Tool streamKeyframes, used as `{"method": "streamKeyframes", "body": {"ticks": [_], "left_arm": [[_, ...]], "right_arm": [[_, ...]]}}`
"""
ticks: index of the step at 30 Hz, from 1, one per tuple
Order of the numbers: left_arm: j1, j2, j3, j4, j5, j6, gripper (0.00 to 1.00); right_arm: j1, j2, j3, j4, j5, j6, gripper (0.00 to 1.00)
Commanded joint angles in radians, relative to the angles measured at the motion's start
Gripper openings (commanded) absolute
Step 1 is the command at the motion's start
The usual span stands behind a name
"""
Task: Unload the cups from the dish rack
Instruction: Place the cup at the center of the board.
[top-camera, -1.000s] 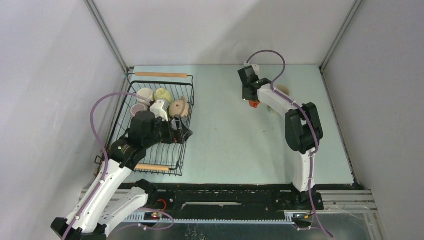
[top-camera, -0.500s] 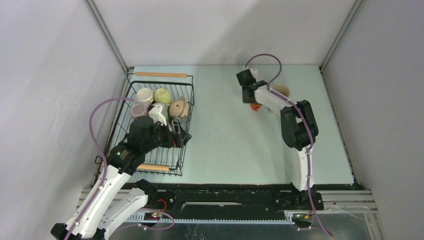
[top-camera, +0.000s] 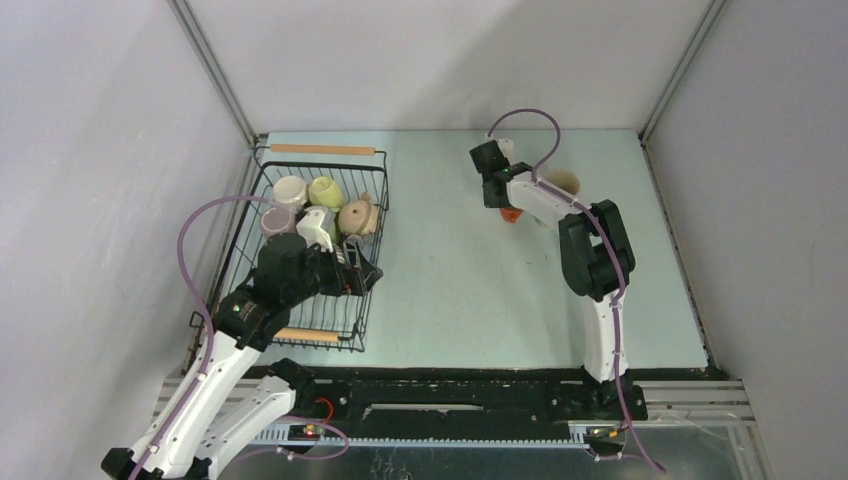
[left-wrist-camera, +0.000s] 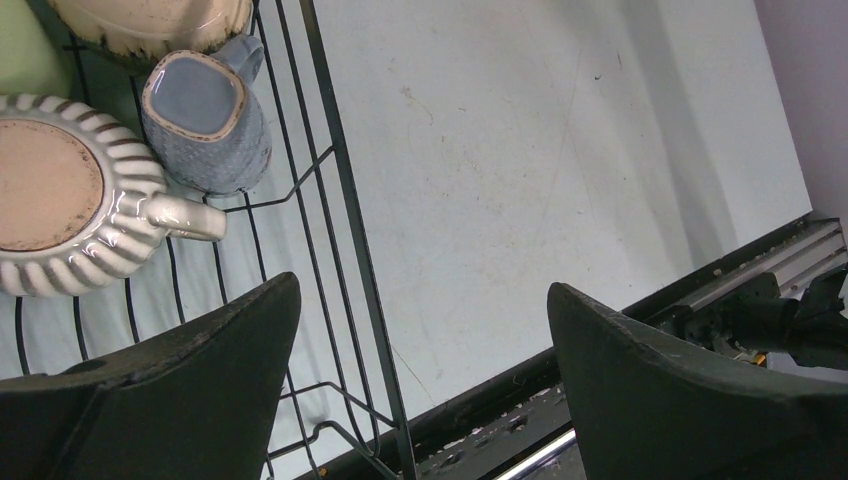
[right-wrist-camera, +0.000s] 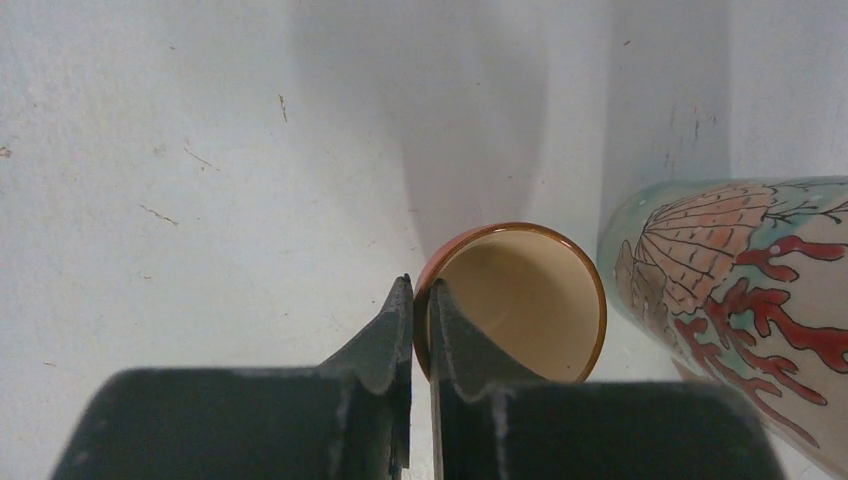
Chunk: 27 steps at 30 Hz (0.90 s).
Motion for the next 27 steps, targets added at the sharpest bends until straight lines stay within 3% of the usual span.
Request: {"method": "streamKeyframes", "body": {"ticks": [1, 15, 27], "left_arm": [[-0.006, -0.005, -0.016, 0.025, 0.011, 0.013, 1.00], [-0.006, 0.006, 0.016, 0.011, 0.016, 0.025, 1.00], [-0.006, -0.001, 0.053, -0.014, 0.002, 0.012, 1.00]], "right_arm": [[0.006, 0.005, -0.007, 0.030, 0.040, 0.010, 0.12], [0.015, -0.019, -0.021, 0.027, 0.037, 0.037, 0.27], [0.030, -0.106, 0.053, -0.111, 0.045, 0.102, 0.36]]}}
